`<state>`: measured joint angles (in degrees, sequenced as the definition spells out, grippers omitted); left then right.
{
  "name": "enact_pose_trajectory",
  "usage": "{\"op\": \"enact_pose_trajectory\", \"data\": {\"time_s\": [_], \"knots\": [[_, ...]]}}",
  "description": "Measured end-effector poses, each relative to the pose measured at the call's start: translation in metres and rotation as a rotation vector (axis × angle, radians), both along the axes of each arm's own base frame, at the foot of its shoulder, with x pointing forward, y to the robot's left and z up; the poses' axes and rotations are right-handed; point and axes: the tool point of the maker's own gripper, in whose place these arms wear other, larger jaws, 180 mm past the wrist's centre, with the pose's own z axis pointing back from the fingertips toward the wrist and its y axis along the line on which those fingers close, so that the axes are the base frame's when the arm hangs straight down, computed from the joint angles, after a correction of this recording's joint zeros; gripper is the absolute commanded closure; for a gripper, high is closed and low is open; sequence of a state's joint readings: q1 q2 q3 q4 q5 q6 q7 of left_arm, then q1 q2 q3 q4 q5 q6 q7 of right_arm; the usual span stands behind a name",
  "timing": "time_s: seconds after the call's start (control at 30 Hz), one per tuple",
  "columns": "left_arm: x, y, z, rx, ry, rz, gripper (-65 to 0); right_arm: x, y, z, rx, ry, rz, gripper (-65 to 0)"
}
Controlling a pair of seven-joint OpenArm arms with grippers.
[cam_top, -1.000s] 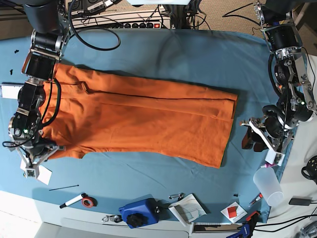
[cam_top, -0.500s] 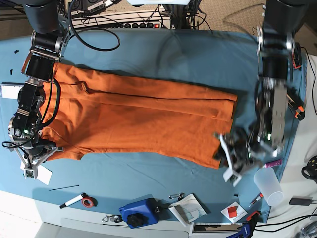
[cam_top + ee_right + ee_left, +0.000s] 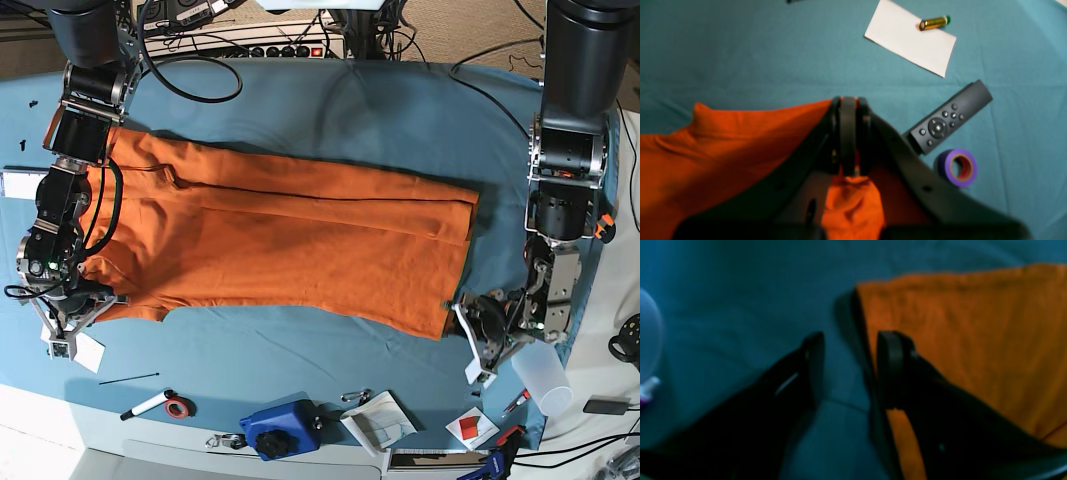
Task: Layout the t-shirt on the table in an organized manner, then fold the t-shirt properly
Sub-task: 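Lower the left gripper to the hem corner and grasp it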
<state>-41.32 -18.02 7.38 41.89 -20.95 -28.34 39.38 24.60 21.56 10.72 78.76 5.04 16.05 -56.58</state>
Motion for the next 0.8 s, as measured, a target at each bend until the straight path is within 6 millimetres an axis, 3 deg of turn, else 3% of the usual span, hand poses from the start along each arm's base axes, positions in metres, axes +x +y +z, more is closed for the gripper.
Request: {"op": "enact_pose_trajectory", "data": {"time_s": [0.33, 0.6, 0.8], "knots": [[0.006, -0.049, -0.014, 0.008, -0.035, -0.020, -26.5, -0.005, 0.000, -0.006, 0.009, 0.041, -0.010, 0.0], [0.014, -0.022, -0.023, 0.134, -0.049, 0.121, -26.7, -0.006, 0.001, -0.007, 0.007, 0.053, 0.004, 0.0], [0.013, -0.020, -0.026, 0.127, -0.057, 0.131, -26.7, -0.006, 0.002, -0.008, 0.006, 0.055, 0.009, 0.0]]}}
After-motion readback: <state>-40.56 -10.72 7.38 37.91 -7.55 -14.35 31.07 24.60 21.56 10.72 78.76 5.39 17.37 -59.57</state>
